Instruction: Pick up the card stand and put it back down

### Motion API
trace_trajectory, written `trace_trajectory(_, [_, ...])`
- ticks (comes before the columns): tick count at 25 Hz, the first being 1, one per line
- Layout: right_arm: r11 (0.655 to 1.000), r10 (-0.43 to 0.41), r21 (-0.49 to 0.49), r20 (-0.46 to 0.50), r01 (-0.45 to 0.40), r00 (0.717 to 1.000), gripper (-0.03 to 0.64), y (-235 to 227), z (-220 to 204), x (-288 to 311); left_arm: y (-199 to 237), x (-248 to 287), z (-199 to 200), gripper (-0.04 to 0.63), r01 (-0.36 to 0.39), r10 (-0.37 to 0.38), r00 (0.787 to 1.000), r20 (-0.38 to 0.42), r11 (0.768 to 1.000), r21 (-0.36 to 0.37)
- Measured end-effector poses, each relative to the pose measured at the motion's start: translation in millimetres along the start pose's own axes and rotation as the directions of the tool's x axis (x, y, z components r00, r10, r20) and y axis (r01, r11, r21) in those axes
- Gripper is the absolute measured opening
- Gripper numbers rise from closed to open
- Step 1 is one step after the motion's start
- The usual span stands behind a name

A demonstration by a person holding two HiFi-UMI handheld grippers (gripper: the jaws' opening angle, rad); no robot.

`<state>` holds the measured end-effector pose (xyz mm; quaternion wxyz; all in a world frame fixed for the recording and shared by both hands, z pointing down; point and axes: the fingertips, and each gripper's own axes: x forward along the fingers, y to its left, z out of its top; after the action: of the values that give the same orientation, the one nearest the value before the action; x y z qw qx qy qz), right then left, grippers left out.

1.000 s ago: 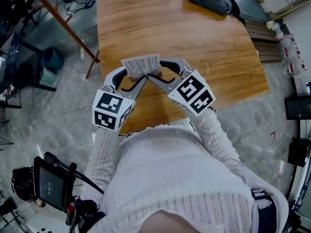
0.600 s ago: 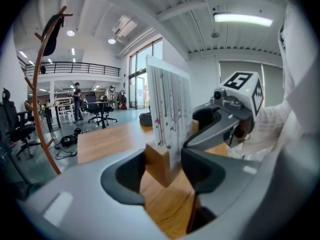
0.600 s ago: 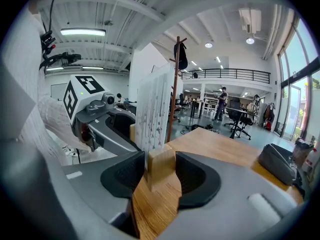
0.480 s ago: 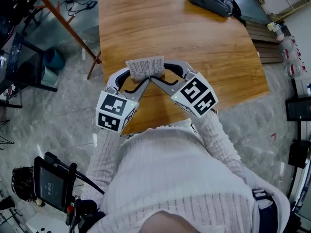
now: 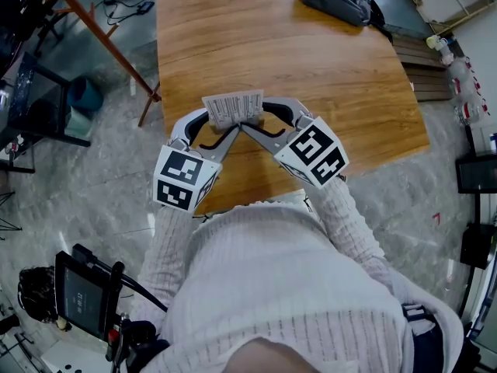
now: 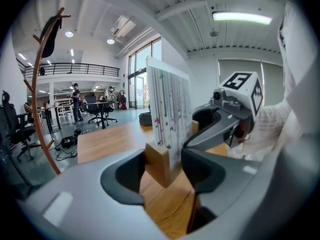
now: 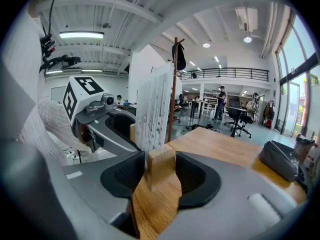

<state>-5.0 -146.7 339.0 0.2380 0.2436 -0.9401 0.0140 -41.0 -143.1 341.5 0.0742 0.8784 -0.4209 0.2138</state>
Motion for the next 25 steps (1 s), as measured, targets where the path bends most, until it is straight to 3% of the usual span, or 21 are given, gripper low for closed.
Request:
trace_trajectory(12, [1.0, 0.02, -0.009, -0.014, -0.02, 1.0, 0.195, -9, 1, 20, 19, 9, -5, 0.233, -0.007, 0.007, 1.0, -0.012, 1.0, 0.004])
trace_trajectory(25, [0.995, 0.074, 0.076, -0.098, -0.066, 0.992, 0.19, -19, -54, 80, 45, 52, -66, 0.232, 0.022, -0.02, 0.993, -0.114, 1.0, 0.018])
